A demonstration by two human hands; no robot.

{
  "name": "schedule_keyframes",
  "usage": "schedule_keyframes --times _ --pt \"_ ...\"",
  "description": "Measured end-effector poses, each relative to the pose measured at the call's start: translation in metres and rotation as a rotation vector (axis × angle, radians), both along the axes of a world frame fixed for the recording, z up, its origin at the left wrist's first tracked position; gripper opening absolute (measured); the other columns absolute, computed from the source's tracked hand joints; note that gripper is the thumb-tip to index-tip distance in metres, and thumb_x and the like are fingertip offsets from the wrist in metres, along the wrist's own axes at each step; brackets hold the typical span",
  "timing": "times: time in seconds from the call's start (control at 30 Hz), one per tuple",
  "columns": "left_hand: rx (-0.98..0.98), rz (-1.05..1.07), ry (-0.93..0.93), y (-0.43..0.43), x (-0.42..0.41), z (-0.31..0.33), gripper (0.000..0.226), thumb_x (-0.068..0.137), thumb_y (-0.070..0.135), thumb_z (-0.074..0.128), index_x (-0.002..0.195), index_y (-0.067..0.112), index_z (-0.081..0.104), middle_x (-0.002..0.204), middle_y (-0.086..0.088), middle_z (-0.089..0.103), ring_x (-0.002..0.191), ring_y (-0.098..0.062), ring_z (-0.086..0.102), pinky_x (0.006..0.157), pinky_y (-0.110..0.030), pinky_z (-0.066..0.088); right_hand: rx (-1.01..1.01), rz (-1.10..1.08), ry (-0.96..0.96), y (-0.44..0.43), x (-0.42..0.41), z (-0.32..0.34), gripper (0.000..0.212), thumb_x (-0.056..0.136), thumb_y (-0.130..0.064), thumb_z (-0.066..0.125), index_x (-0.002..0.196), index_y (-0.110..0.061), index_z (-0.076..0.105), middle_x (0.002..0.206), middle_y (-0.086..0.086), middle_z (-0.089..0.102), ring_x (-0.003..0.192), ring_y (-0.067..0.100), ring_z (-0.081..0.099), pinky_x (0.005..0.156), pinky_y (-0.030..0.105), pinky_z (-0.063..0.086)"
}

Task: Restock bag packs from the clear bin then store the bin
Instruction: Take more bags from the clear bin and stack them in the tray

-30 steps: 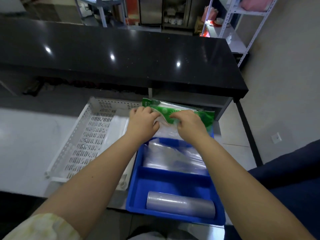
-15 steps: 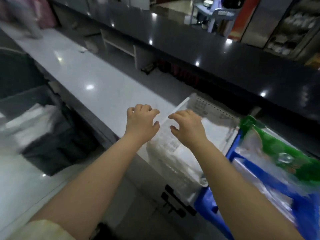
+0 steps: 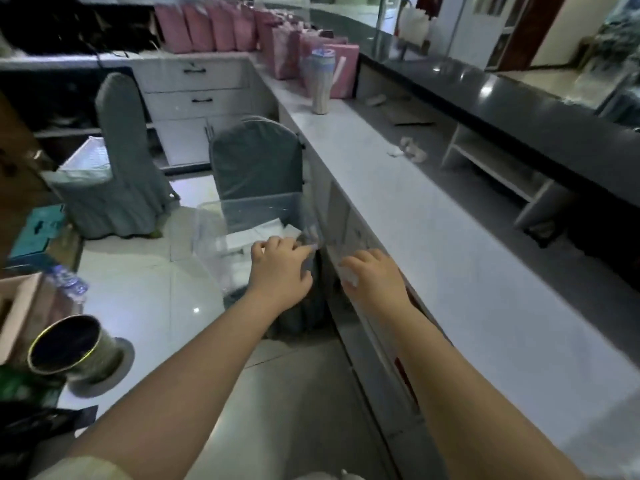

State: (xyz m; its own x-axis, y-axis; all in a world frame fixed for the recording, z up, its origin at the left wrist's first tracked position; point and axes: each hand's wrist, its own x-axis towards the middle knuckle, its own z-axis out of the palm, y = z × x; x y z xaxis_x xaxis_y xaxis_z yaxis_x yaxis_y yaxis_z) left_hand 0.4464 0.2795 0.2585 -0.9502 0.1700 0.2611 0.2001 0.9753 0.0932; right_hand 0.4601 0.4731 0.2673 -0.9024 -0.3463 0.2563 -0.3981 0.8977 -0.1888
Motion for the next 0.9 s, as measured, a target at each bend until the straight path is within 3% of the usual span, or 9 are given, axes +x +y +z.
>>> schedule_keyframes --times 0.3,0.57,0.9 --pt "0.080 0.184 -0.182 -0.117 -0.086 -0.059 0.044 0.079 0.044 0.054 0.121 0.032 0.058 0.120 0.000 0.060 0.110 -0.025 0.049 0.092 -0.043 0.035 0.056 0.111 -0.141 -0.102 -0.116 -0.047 0.036 0.084 -0.027 0.062 0.118 -0.020 0.062 0.122 0.001 0.061 0.113 0.026 0.049 0.090 0.039 0.042" --pt "0.113 0.347 -0.258 -0.176 -0.213 -0.116 0.046 0.082 0.040 0.055 0.126 0.031 0.054 0.123 0.000 0.057 0.112 -0.025 0.047 0.094 -0.042 0.034 0.010 0.197 -0.261 -0.148 -0.271 -0.109 0.033 0.081 -0.023 0.066 0.113 -0.017 0.064 0.115 0.004 0.064 0.109 0.030 0.052 0.087 0.040 0.043" --pt "0.103 0.425 -0.681 -0.195 -0.346 -0.210 0.052 0.086 0.033 0.053 0.137 0.028 0.044 0.135 -0.003 0.048 0.122 -0.027 0.040 0.098 -0.043 0.030 0.154 0.311 -0.639 -0.188 -0.447 -0.213 0.041 0.084 -0.022 0.061 0.124 -0.023 0.057 0.127 0.002 0.057 0.120 0.028 0.044 0.096 0.040 0.037"
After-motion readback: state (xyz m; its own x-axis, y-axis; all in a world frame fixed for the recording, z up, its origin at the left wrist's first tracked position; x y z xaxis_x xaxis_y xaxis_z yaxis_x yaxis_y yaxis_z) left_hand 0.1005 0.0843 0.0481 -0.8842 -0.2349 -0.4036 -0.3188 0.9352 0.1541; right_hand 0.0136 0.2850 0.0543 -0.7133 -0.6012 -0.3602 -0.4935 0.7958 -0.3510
